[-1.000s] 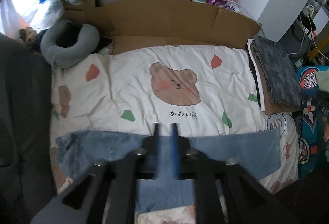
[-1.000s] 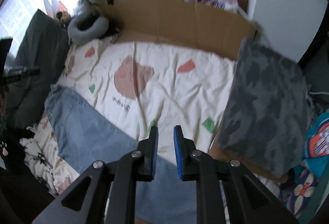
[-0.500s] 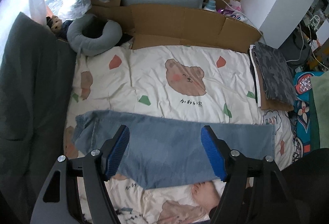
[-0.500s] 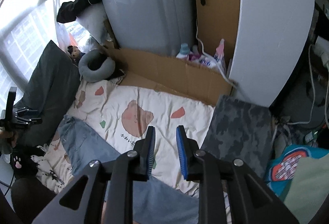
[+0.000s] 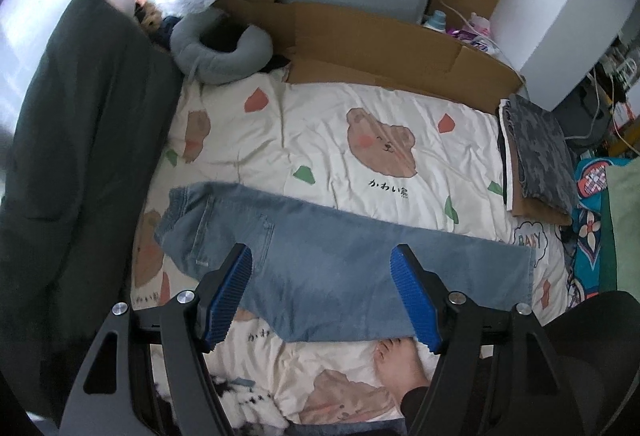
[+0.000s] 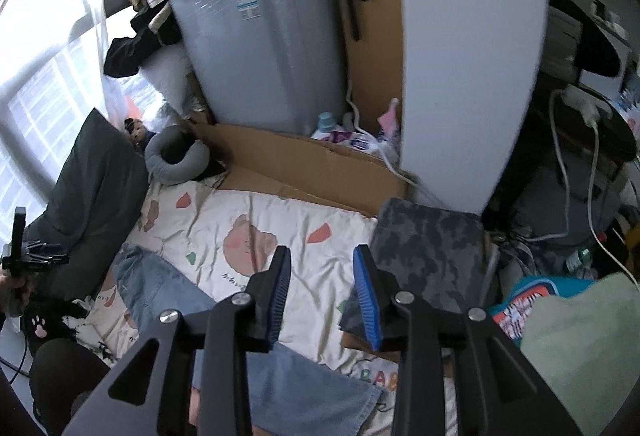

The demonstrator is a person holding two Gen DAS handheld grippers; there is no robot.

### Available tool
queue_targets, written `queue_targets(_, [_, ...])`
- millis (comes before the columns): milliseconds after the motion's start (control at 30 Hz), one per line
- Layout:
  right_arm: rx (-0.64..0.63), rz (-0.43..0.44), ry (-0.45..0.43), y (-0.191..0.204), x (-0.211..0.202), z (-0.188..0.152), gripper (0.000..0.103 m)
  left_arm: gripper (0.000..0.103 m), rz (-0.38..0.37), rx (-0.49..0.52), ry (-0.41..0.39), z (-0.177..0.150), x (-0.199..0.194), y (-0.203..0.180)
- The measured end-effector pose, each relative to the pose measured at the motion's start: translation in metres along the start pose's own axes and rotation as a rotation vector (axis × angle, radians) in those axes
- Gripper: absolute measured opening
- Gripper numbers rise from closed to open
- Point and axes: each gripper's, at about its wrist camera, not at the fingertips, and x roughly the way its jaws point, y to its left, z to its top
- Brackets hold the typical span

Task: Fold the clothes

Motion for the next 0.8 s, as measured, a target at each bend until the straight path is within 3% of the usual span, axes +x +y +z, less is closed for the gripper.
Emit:
queue_targets(300, [0.041,-0.059,0.061,-0.053,0.002,-0.06,0.031,0.073,0.022,-0.054,0.046,-0.026,0.025,0.014])
queue_targets(500, [0.093,-0.07,0.129,-0.08,0.028,-0.124,0.031,0.073,0.021,-0.076,0.054,-0.043,0.054,0.019])
queue_targets(800, [0.163,-0.031,0.255,-0.096,0.084,-0.222,0.031,0.073,0.061,-0.12,0.145,-0.08,0.113,0.026])
